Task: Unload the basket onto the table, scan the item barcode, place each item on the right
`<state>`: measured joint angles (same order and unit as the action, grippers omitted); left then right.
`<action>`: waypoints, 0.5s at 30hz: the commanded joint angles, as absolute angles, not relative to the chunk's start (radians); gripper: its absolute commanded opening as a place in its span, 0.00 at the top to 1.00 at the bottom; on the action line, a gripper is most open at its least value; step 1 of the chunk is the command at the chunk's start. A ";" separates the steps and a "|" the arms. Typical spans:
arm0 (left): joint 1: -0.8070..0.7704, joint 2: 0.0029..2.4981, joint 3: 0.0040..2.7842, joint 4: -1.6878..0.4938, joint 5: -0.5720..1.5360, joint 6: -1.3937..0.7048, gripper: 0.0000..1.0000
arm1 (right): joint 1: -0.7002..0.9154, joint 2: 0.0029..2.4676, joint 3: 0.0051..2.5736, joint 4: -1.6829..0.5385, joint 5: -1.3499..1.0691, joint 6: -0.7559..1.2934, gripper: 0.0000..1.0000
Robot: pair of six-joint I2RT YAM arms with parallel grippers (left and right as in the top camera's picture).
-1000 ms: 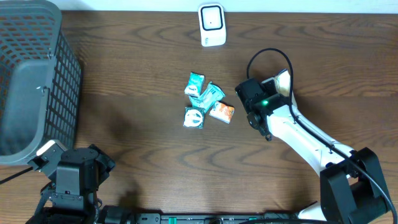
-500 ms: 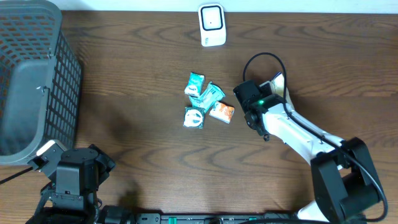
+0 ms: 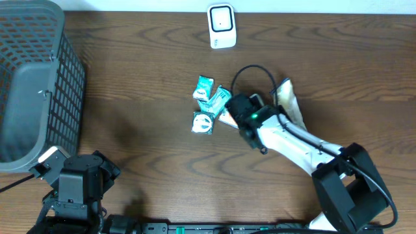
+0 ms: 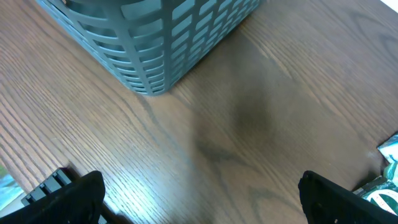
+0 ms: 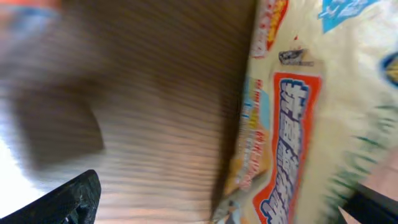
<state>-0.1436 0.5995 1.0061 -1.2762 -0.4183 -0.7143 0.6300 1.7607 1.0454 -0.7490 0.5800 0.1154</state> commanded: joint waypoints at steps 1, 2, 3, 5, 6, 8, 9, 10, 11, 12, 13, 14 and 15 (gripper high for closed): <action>-0.137 0.598 1.006 -1.279 -0.435 -0.727 0.02 | 0.666 1.763 1.126 -0.756 0.502 0.171 0.01; -0.137 0.598 1.006 -1.279 -0.435 -0.727 0.02 | 0.668 1.763 1.147 -0.761 0.476 0.171 0.01; -0.137 0.598 1.006 -1.279 -0.435 -0.728 0.02 | 0.667 1.763 1.179 -0.771 0.432 0.171 0.01; -0.137 0.598 1.006 -1.279 -0.435 -0.727 0.02 | 0.655 1.763 1.248 -0.794 0.344 0.171 0.01; -0.137 0.598 1.006 -1.279 -0.435 -0.728 0.02 | 0.648 1.763 1.273 -0.805 0.319 0.171 0.01; -0.137 0.598 1.006 -1.279 -0.435 -0.728 0.02 | 0.631 1.763 1.325 -0.826 0.277 0.171 0.01; -0.137 0.598 1.006 -1.279 -0.435 -0.728 0.02 | 0.621 1.763 1.345 -0.833 0.267 0.171 0.01; -0.137 0.598 1.006 -1.279 -0.435 -0.728 0.02 | 0.611 1.763 1.363 -0.842 0.262 0.170 0.01; -0.137 0.598 1.006 -1.279 -0.435 -0.728 0.02 | 0.597 1.763 1.382 -0.851 0.262 0.170 0.01; -0.137 0.598 1.006 -1.279 -0.435 -0.728 0.02 | 0.582 1.763 1.393 -0.858 0.263 0.163 0.01; -0.137 0.598 1.006 -1.279 -0.435 -0.727 0.02 | 0.566 1.763 1.399 -0.861 0.263 0.156 0.01; -0.137 0.598 1.006 -1.279 -0.435 -0.727 0.02 | 0.546 1.763 1.402 -0.866 0.264 0.155 0.01; -0.137 0.598 1.006 -1.279 -0.435 -0.727 0.02 | 0.524 1.763 1.404 -0.870 0.264 0.155 0.01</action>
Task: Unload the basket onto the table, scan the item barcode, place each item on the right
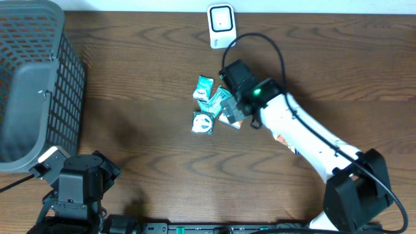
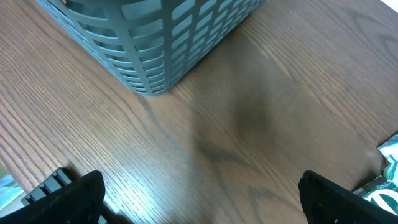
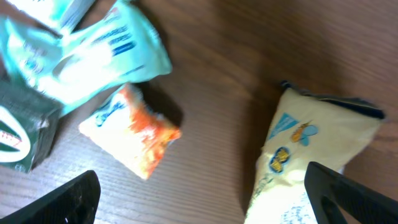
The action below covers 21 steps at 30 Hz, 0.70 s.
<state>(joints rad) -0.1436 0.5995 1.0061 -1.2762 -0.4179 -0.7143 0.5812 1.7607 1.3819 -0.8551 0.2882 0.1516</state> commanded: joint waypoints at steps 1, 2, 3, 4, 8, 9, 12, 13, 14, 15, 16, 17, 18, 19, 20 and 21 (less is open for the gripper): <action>-0.137 0.598 1.006 -1.279 -0.435 -0.728 0.02 | 0.495 1.763 1.404 -0.873 0.262 0.155 0.01; -0.137 0.598 1.006 -1.279 -0.435 -0.728 0.02 | 0.469 1.763 1.404 -0.875 0.260 0.156 0.03; -0.137 0.598 1.006 -1.279 -0.435 -0.728 0.02 | 0.434 1.763 1.404 -0.876 0.248 0.156 0.04; -0.137 0.598 1.006 -1.279 -0.435 -0.728 0.02 | 0.403 1.763 1.404 -0.875 0.233 0.155 0.05; -0.137 0.598 1.006 -1.279 -0.435 -0.727 0.02 | 0.250 1.762 1.405 -0.881 0.152 0.155 0.26; -0.137 0.598 1.006 -1.279 -0.435 -0.728 0.02 | 0.221 1.763 1.405 -0.884 0.105 0.155 0.34; -0.137 0.598 1.006 -1.279 -0.435 -0.728 0.02 | 0.139 1.768 1.404 -0.889 -0.120 0.094 0.37; -0.137 0.598 1.006 -1.279 -0.435 -0.728 0.02 | 0.120 1.768 1.403 -0.891 -0.181 0.068 0.33; -0.137 0.598 1.006 -1.279 -0.435 -0.728 0.02 | 0.107 1.769 1.402 -0.892 -0.220 0.055 0.31; -0.137 0.598 1.006 -1.279 -0.435 -0.727 0.02 | 0.096 1.769 1.400 -0.892 -0.237 0.051 0.30; -0.137 0.598 1.006 -1.279 -0.435 -0.728 0.02 | 0.088 1.769 1.399 -0.895 -0.238 0.051 0.29; -0.137 0.598 1.006 -1.279 -0.435 -0.727 0.02 | 0.083 1.769 1.399 -0.896 -0.236 0.050 0.28; -0.137 0.598 1.006 -1.279 -0.435 -0.728 0.02 | 0.080 1.769 1.399 -0.896 -0.234 0.050 0.26; -0.137 0.598 1.006 -1.279 -0.435 -0.728 0.02 | 0.078 1.769 1.399 -0.897 -0.234 0.050 0.24; -0.137 0.598 1.006 -1.279 -0.435 -0.728 0.02 | 0.078 1.769 1.399 -0.897 -0.234 0.050 0.21; -0.137 0.598 1.006 -1.279 -0.435 -0.728 0.02 | 0.078 1.769 1.399 -0.899 -0.230 0.050 0.20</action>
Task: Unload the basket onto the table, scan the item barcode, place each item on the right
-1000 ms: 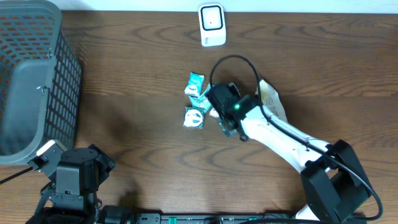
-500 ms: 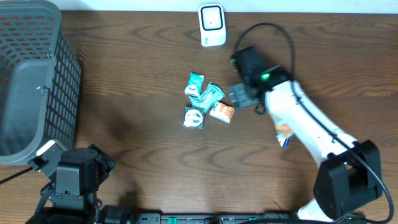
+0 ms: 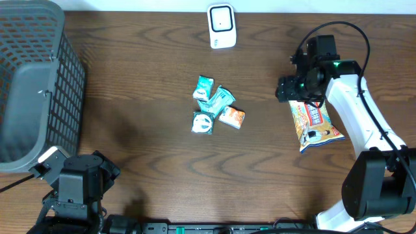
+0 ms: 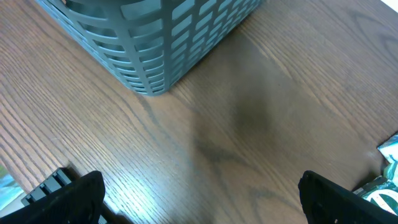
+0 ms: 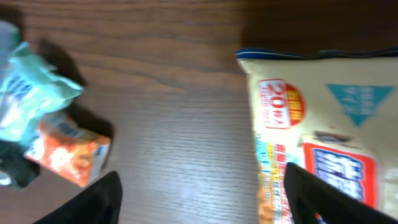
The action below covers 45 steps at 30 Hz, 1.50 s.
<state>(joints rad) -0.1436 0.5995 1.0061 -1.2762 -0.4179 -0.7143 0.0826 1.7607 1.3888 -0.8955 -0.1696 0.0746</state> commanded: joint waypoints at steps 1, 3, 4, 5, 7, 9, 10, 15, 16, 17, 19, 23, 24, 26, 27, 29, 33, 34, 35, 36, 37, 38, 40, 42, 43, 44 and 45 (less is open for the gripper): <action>-0.137 0.598 1.006 -1.279 -0.435 -0.728 0.02 | 0.078 1.769 1.399 -0.900 -0.214 0.050 0.19; -0.137 0.598 1.006 -1.279 -0.435 -0.728 0.03 | 0.080 1.769 1.399 -0.908 -0.160 0.050 0.18; -0.137 0.598 1.006 -1.279 -0.435 -0.728 0.02 | 0.079 1.769 1.399 -0.915 -0.099 0.051 0.18; -0.137 0.598 1.006 -1.279 -0.435 -0.728 0.02 | 0.079 1.769 1.399 -0.920 -0.050 0.061 0.18; -0.137 0.598 1.006 -1.279 -0.435 -0.728 0.02 | 0.073 1.769 1.399 -0.919 0.026 0.132 0.11; -0.137 0.598 1.006 -1.279 -0.435 -0.728 0.03 | 0.057 1.769 1.399 -0.898 0.021 0.152 0.09; -0.137 0.598 1.006 -1.279 -0.435 -0.728 0.02 | 0.046 1.768 1.400 -0.886 -0.002 0.152 0.09; -0.137 0.598 1.006 -1.279 -0.435 -0.728 0.02 | -0.024 1.719 1.439 -0.889 -0.100 0.125 0.05; -0.137 0.598 1.006 -1.279 -0.435 -0.728 0.02 | -0.037 1.703 1.445 -0.890 -0.101 0.125 0.03; -0.137 0.598 1.006 -1.279 -0.435 -0.728 0.02 | -0.067 1.668 1.452 -0.889 -0.100 0.124 0.01; -0.137 0.598 1.006 -1.279 -0.435 -0.728 0.02 | -0.108 1.634 1.452 -0.884 -0.101 0.109 0.01; -0.137 0.598 1.006 -1.279 -0.435 -0.728 0.02 | -0.203 1.617 1.451 -0.897 -0.135 0.014 0.01; -0.137 0.598 1.006 -1.279 -0.435 -0.728 0.02 | -0.223 1.623 1.448 -0.903 -0.142 -0.012 0.01; -0.137 0.598 1.006 -1.279 -0.435 -0.728 0.02 | -0.251 1.633 1.438 -0.904 -0.142 -0.033 0.01; -0.137 0.598 1.006 -1.279 -0.435 -0.728 0.02 | -0.264 1.642 1.433 -0.902 -0.142 -0.036 0.01; -0.137 0.598 1.006 -1.279 -0.435 -0.728 0.02 | -0.286 1.666 1.423 -0.896 -0.181 -0.052 0.01; -0.137 0.598 1.006 -1.279 -0.435 -0.727 0.02 | -0.314 1.737 1.417 -0.907 -0.357 -0.128 0.01; -0.137 0.598 1.006 -1.279 -0.435 -0.728 0.02 | -0.316 1.760 1.417 -0.914 -0.380 -0.129 0.01; -0.137 0.598 1.006 -1.279 -0.435 -0.727 0.02 | -0.317 1.778 1.417 -0.923 -0.384 -0.127 0.01; -0.137 0.598 1.006 -1.279 -0.435 -0.728 0.02 | -0.316 1.807 1.417 -0.940 -0.400 -0.128 0.02; -0.137 0.598 1.006 -1.279 -0.435 -0.728 0.02 | -0.316 1.829 1.417 -0.953 -0.423 -0.128 0.02; -0.137 0.598 1.006 -1.279 -0.435 -0.728 0.02 | -0.316 1.846 1.417 -0.961 -0.445 -0.129 0.02; -0.137 0.598 1.006 -1.279 -0.435 -0.728 0.02 | -0.315 1.882 1.417 -0.977 -0.479 -0.129 0.02; -0.137 0.598 1.006 -1.279 -0.435 -0.728 0.02 | -0.313 1.914 1.417 -0.994 -0.481 -0.129 0.03; -0.137 0.598 1.006 -1.279 -0.435 -0.728 0.02 | -0.312 1.932 1.417 -1.003 -0.482 -0.129 0.04; -0.137 0.598 1.006 -1.279 -0.435 -0.727 0.02 | -0.312 1.943 1.416 -1.008 -0.481 -0.129 0.05; -0.137 0.598 1.006 -1.279 -0.435 -0.728 0.02 | -0.312 1.959 1.414 -1.013 -0.481 -0.129 0.06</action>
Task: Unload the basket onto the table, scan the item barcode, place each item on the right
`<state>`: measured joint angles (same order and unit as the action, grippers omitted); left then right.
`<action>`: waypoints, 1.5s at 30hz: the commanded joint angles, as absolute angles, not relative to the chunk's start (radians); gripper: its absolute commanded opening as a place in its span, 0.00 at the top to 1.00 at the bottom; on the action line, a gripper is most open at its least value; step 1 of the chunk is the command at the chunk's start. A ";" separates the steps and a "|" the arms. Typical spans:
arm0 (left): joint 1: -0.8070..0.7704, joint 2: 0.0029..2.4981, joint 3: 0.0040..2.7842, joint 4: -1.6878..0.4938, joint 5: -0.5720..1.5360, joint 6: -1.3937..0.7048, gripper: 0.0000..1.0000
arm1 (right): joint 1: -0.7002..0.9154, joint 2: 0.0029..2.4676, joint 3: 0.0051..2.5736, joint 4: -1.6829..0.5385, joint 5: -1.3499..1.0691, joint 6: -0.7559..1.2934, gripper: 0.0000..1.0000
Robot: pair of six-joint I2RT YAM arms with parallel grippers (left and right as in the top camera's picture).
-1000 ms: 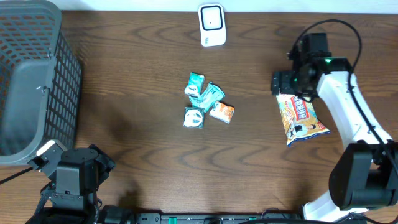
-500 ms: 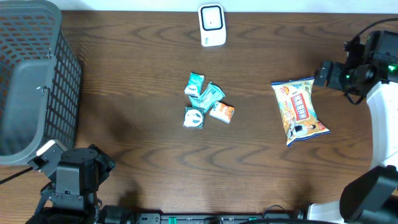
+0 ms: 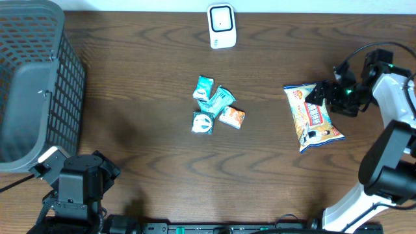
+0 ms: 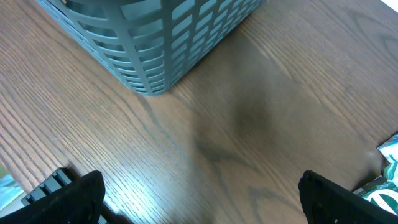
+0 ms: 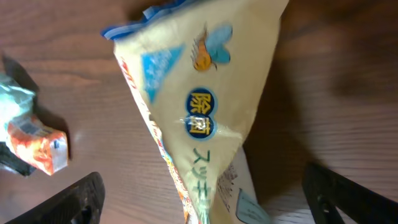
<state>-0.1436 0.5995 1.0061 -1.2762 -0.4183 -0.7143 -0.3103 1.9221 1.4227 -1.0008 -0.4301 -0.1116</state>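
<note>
The snack bag (image 3: 313,120), cream with red and blue print, lies on the table at the right. My right gripper (image 3: 325,96) is at the bag's far right corner. In the right wrist view the bag (image 5: 205,93) fills the space between the wide-apart fingers (image 5: 81,199), and my right gripper (image 5: 211,199) is open around it; whether they touch I cannot tell. The white scanner (image 3: 221,26) stands at the far edge, middle. My left gripper (image 4: 202,199) is open over bare wood at the near left, holding nothing.
A cluster of small teal and orange packets (image 3: 214,107) lies mid-table; one orange packet (image 5: 37,146) shows in the right wrist view. A grey mesh basket (image 3: 32,78) stands at the far left, its corner (image 4: 155,43) in the left wrist view.
My right gripper has moved from the bag's far left corner to its far right corner, and the bag now sits between its open fingers. The left arm has not moved.
First my right gripper was beside the small packets, the bag partly under the arm near the middle. Then it was over the packets near the scanner. After that it was at the bag's far end, the bag lying further right. Now it straddles the bag's right corner.
</note>
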 commanded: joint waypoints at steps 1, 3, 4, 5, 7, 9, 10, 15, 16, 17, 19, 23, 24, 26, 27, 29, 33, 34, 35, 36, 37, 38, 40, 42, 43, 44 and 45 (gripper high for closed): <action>-0.137 0.598 1.006 -1.279 -0.435 -0.728 0.02 | -0.312 1.975 1.411 -1.015 -0.483 -0.129 0.11; -0.137 0.598 1.006 -1.279 -0.435 -0.728 0.02 | -0.312 1.996 1.409 -1.023 -0.487 -0.129 0.18; -0.137 0.598 1.006 -1.279 -0.435 -0.728 0.02 | -0.310 2.005 1.407 -1.031 -0.498 -0.130 0.22; -0.137 0.598 1.006 -1.279 -0.435 -0.728 0.02 | -0.305 2.009 1.404 -1.033 -0.506 -0.130 0.26; -0.137 0.598 1.006 -1.279 -0.435 -0.728 0.02 | -0.294 2.011 1.397 -1.033 -0.508 -0.141 0.38; -0.137 0.598 1.006 -1.279 -0.435 -0.728 0.02 | -0.281 2.011 1.393 -1.034 -0.508 -0.155 0.52; -0.137 0.598 1.006 -1.279 -0.435 -0.727 0.02 | -0.271 2.011 1.393 -1.036 -0.508 -0.155 0.56; -0.137 0.598 1.006 -1.279 -0.435 -0.728 0.02 | -0.219 2.011 1.393 -1.045 -0.508 -0.154 0.99; -0.137 0.598 1.006 -1.279 -0.435 -0.728 0.02 | -0.208 2.010 1.393 -1.048 -0.507 -0.151 0.99; -0.137 0.598 1.006 -1.279 -0.435 -0.727 0.02 | -0.197 2.010 1.393 -1.048 -0.503 -0.149 0.99; -0.137 0.598 1.006 -1.279 -0.435 -0.728 0.02 | -0.159 2.008 1.393 -1.044 -0.435 -0.104 0.99; -0.137 0.598 1.006 -1.279 -0.435 -0.728 0.02 | -0.063 2.007 1.393 -1.036 -0.097 0.085 0.99; -0.137 0.598 1.006 -1.279 -0.435 -0.728 0.02 | -0.037 2.007 1.393 -1.038 -0.020 0.120 0.99; -0.137 0.598 1.006 -1.279 -0.435 -0.728 0.02 | 0.021 2.007 1.393 -1.041 0.128 0.189 0.99; -0.137 0.598 1.006 -1.279 -0.435 -0.728 0.02 | 0.063 2.007 1.393 -1.041 0.209 0.226 0.99; -0.137 0.598 1.006 -1.279 -0.435 -0.728 0.02 | 0.125 2.007 1.393 -1.041 0.300 0.264 0.99; -0.137 0.598 1.006 -1.279 -0.435 -0.728 0.02 | 0.260 2.007 1.393 -1.046 0.485 0.337 0.99; -0.137 0.598 1.006 -1.279 -0.435 -0.728 0.02 | 0.312 2.007 1.393 -1.056 0.556 0.371 0.99; -0.137 0.598 1.006 -1.279 -0.435 -0.728 0.02 | 0.353 2.007 1.393 -1.067 0.613 0.397 0.99; -0.137 0.598 1.006 -1.279 -0.435 -0.727 0.02 | 0.392 2.007 1.393 -1.082 0.676 0.426 0.99; -0.137 0.598 1.006 -1.279 -0.435 -0.728 0.02 | 0.427 2.007 1.393 -1.096 0.732 0.458 0.99; -0.137 0.598 1.006 -1.279 -0.435 -0.728 0.02 | 0.461 2.007 1.393 -1.110 0.781 0.490 0.99; -0.137 0.598 1.006 -1.279 -0.435 -0.728 0.02 | 0.524 2.007 1.393 -1.126 0.842 0.534 0.99; -0.137 0.598 1.006 -1.279 -0.435 -0.728 0.02 | 0.582 2.008 1.393 -1.126 0.855 0.558 0.99; -0.137 0.598 1.006 -1.279 -0.435 -0.728 0.02 | 0.605 2.009 1.393 -1.125 0.855 0.577 0.99; -0.137 0.598 1.006 -1.279 -0.435 -0.727 0.02 | 0.626 2.009 1.393 -1.125 0.855 0.599 0.99; -0.137 0.598 1.006 -1.279 -0.435 -0.728 0.02 | 0.642 2.013 1.393 -1.119 0.854 0.620 0.99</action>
<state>-0.1436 0.5995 1.0061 -1.2762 -0.4179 -0.7143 0.5934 1.9965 1.3991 -1.1229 0.7330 0.4980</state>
